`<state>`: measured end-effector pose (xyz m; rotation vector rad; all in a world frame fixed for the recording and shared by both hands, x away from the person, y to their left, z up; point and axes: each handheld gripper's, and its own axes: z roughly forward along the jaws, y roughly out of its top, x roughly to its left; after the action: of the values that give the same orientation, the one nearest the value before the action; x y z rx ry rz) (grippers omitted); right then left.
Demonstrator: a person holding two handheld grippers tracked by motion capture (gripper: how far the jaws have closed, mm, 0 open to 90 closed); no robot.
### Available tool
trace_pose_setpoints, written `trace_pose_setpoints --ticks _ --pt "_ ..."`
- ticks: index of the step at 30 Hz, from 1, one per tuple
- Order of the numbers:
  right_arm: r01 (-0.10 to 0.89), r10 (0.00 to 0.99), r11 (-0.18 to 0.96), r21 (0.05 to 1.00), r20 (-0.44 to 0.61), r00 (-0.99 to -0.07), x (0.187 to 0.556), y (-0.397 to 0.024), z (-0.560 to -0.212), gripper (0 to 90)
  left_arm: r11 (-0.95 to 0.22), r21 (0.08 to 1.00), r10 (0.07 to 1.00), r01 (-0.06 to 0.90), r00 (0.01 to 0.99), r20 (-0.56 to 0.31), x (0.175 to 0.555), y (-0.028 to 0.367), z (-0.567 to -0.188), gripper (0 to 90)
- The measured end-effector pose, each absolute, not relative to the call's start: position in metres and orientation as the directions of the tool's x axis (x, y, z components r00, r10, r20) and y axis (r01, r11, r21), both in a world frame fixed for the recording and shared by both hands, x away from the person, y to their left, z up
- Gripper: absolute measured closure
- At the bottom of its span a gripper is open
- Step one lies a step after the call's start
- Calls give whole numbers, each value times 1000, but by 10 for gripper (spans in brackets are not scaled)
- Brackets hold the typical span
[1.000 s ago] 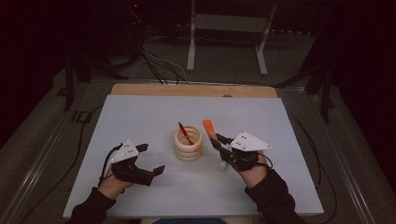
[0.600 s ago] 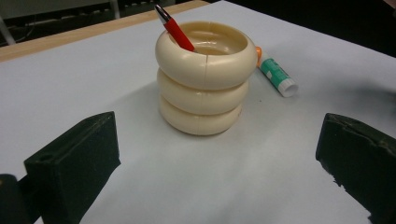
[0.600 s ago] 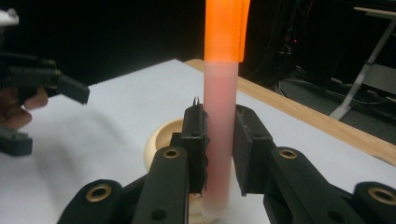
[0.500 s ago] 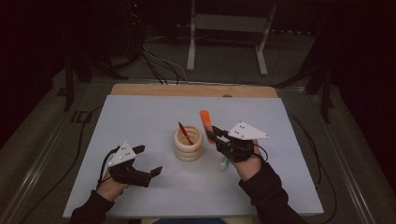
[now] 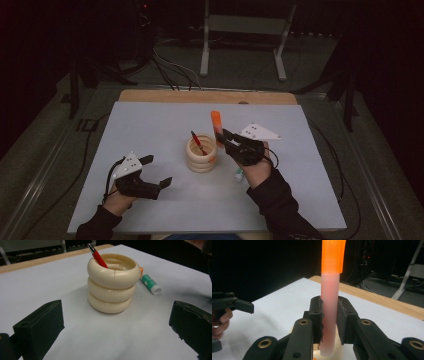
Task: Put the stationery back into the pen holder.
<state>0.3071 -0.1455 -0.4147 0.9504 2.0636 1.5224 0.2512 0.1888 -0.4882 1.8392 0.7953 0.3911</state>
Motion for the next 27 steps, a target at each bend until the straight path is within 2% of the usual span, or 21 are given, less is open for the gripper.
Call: trace_pose_setpoints --ticks 9,27 --pt "320 726 132 938 128 -676 315 -135 -422 762 -227 914 680 337 727 -99 252 190 -490 2" --pt "367 735 141 919 151 -661 331 -109 -443 761 -223 917 686 331 722 -94 251 190 -490 2"
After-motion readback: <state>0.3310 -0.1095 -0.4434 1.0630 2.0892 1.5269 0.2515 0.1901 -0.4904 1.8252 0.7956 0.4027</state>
